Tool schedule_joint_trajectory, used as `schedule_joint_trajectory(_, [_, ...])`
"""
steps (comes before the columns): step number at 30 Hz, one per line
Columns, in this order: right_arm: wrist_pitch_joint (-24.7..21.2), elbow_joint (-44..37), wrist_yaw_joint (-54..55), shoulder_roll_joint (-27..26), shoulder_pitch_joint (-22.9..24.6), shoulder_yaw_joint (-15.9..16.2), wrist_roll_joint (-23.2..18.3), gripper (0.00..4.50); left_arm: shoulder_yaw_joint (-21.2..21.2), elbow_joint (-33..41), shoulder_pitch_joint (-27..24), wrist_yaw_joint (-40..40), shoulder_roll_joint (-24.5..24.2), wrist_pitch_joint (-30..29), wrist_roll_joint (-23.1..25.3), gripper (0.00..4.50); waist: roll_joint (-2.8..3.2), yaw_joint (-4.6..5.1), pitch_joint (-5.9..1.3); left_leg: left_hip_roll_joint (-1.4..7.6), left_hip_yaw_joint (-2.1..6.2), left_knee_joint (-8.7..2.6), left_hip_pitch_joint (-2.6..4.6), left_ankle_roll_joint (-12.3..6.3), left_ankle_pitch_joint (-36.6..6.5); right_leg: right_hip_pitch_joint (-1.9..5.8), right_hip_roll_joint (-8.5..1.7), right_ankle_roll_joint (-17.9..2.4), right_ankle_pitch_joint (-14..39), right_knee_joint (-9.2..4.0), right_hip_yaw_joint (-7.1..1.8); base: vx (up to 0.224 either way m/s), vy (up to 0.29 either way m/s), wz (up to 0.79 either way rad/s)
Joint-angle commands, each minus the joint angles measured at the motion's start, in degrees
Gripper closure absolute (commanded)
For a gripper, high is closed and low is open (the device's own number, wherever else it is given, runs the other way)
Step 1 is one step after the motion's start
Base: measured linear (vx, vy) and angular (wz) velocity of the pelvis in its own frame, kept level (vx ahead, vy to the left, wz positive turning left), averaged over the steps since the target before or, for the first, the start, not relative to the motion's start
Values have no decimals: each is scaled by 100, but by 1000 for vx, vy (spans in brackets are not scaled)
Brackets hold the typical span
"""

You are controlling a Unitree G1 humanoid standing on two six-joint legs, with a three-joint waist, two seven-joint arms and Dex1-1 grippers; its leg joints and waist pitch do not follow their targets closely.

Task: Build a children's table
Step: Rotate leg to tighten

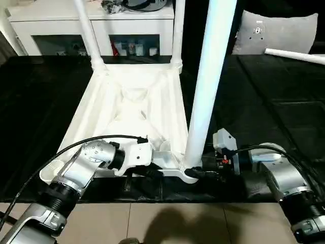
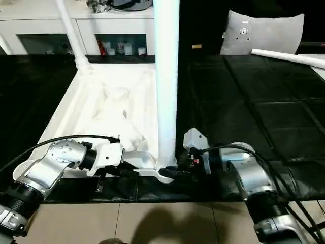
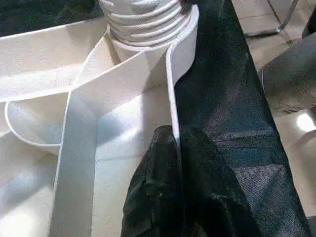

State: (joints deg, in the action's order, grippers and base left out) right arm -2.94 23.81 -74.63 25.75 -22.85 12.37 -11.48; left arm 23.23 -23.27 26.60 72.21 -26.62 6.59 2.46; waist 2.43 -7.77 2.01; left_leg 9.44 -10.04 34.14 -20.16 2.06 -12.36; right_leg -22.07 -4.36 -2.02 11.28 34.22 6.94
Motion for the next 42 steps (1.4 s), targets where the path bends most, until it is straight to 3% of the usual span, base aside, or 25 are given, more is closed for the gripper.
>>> schedule_joint_trajectory(1, [41, 108, 7, -31, -123, 26, 4, 129, 370, -3, -65, 393, -46, 149, 143, 450, -83, 16, -324, 474, 147, -363, -14, -568, -450, 292, -584, -1144, 757, -329, -421, 0, 0, 0])
schedule_joint_trajectory(5, [30, 132, -7, -85, -120, 30, -7, 167, 366, -36, -67, 404, -45, 167, 150, 450, -94, 3, -319, 479, 148, -374, -2, -510, -492, 285, -581, -1090, 918, -346, -422, 0, 0, 0])
schedule_joint_trajectory(8, [-37, 98, -45, -159, -72, -6, -96, 172, 306, -46, -113, 380, -3, 43, 44, 450, -94, -3, -321, 480, 151, -377, -3, -479, -495, 288, -584, -1077, 907, -339, -426, 0, 0, 0])
schedule_joint_trajectory(9, [-89, 44, -37, -183, -41, -29, -150, 177, 265, -32, -141, 348, 20, -35, -10, 450, -66, -14, -324, 479, 156, -374, -2, -469, -493, 287, -587, -1092, 878, -332, -424, 0, 0, 0])
schedule_joint_trajectory(12, [-312, -59, 283, -270, 17, -43, -91, 181, 140, 18, -195, 75, 109, -268, -49, 450, -87, -8, -316, 485, 151, -381, -6, -459, -497, 291, -583, -1116, 818, -333, -428, 0, 0, 0])
schedule_joint_trajectory(13, [-531, -102, 632, -384, 40, -54, -16, 181, 42, 47, -208, -237, 213, -514, -21, 450, -1, 1, -303, 488, 164, -392, -9, -404, -581, 281, -579, -1113, 937, -336, -424, 0, 0, 0])
schedule_joint_trajectory(14, [-681, -126, 871, -465, 54, -62, 34, 181, -23, 66, -215, -454, 286, -684, 1, 450, -34, 19, -286, 490, 164, -410, -11, -366, -664, 285, -568, -1068, 1056, -372, -417, 0, 0, 0])
schedule_joint_trajectory(15, [-893, -175, 1552, -812, 79, -141, 115, 182, -140, 112, -198, -907, 491, -1086, 43, 450, -11, 32, -255, 464, 165, -429, 20, -263, -930, 278, -591, -960, 1585, -442, -411, 0, 0, 0])
schedule_joint_trajectory(16, [-906, -177, 1591, -832, 79, -147, 120, 182, -145, 115, -196, -928, 502, -1108, 44, 450, -30, 82, -232, 449, 170, -452, 33, -133, -1120, 272, -601, -837, 2083, -506, -414, 0, 0, 0])
schedule_joint_trajectory(18, [-1125, -107, 2407, -1225, 21, -263, 261, 182, -225, 175, -151, -1344, 759, -1489, 74, 450, -44, 166, -216, 420, 203, -479, 18, 1, -1284, 293, -600, -629, 2575, -560, -395, -26, -2, -3])
schedule_joint_trajectory(19, [-1125, -107, 2407, -1225, 21, -263, 261, 182, -225, 175, -151, -1344, 759, -1489, 74, 450, -34, 217, -202, 409, 216, -487, 35, 42, -1415, 264, -596, -527, 2821, -606, -380, 0, 0, 0])
schedule_joint_trajectory(22, [-1349, 121, 3521, -1749, -145, -448, 448, 182, -211, 318, -121, -1868, 1144, -1920, 211, 450, 3, 319, -194, 399, 236, -488, 45, 79, -1606, 247, -586, -428, 3023, -637, -369, 0, 0, 0])
schedule_joint_trajectory(24, [-1590, 335, 4392, -2157, -320, -662, 498, 182, -173, 468, -127, -2269, 1486, -2233, 339, 450, -7, 407, -183, 377, 239, -489, 83, 102, -1773, 210, -580, -387, 3201, -679, -355, 0, 0, 0])
schedule_joint_trajectory(26, [-1385, 295, 4241, -2150, -301, -595, 481, 182, -191, 530, -135, -2348, 1566, -2292, 319, 450, -4, 444, -193, 376, 249, -482, 71, 67, -1777, 229, -589, -358, 3155, -695, -348, 0, 0, 0])
schedule_joint_trajectory(28, [-1423, 238, 4184, -2169, -276, -622, 431, 127, -191, 557, -131, -2399, 1579, -2334, 355, 450, -14, 436, -205, 387, 237, -486, 68, -37, -1697, 219, -581, -408, 2917, -677, -382, 0, 0, 0])
schedule_joint_trajectory(29, [-1450, 159, 4197, -2202, -239, -719, 364, 113, -193, 577, -112, -2439, 1583, -2389, 396, 450, -35, 434, -216, 401, 233, -494, 37, -82, -1559, 240, -575, -490, 2628, -638, -401, 0, 0, 0])
schedule_joint_trajectory(33, [-1322, -68, 4017, -2080, -101, -761, 337, 83, -203, 635, -99, -2449, 1464, -2426, 466, 450, -21, 355, -288, 424, 189, -447, 15, -227, -944, 261, -573, -827, 1529, -504, -440, 0, 0, 0])
schedule_joint_trajectory(34, [-1311, -139, 4013, -2065, -65, -812, 313, 71, -209, 704, -125, -2463, 1449, -2497, 506, 450, -16, 344, -304, 419, 185, -427, -27, -295, -674, 289, -570, -931, 1113, -444, -441, 0, 0, 0])
schedule_joint_trajectory(36, [-1279, -200, 3935, -2011, -27, -835, 274, 55, -208, 731, -142, -2457, 1424, -2507, 525, 450, -14, 301, -310, 417, 176, -409, -44, -400, -478, 303, -572, -998, 847, -417, -427, 0, 0, 0])
schedule_joint_trajectory(42, [-1116, -521, 3307, -1545, 232, -858, 136, 10, -240, 795, -174, -2398, 1303, -2505, 526, 450, 2, 224, -296, 441, 173, -419, -15, -399, -622, 295, -564, -976, 933, -436, -421, 0, 0, 0])
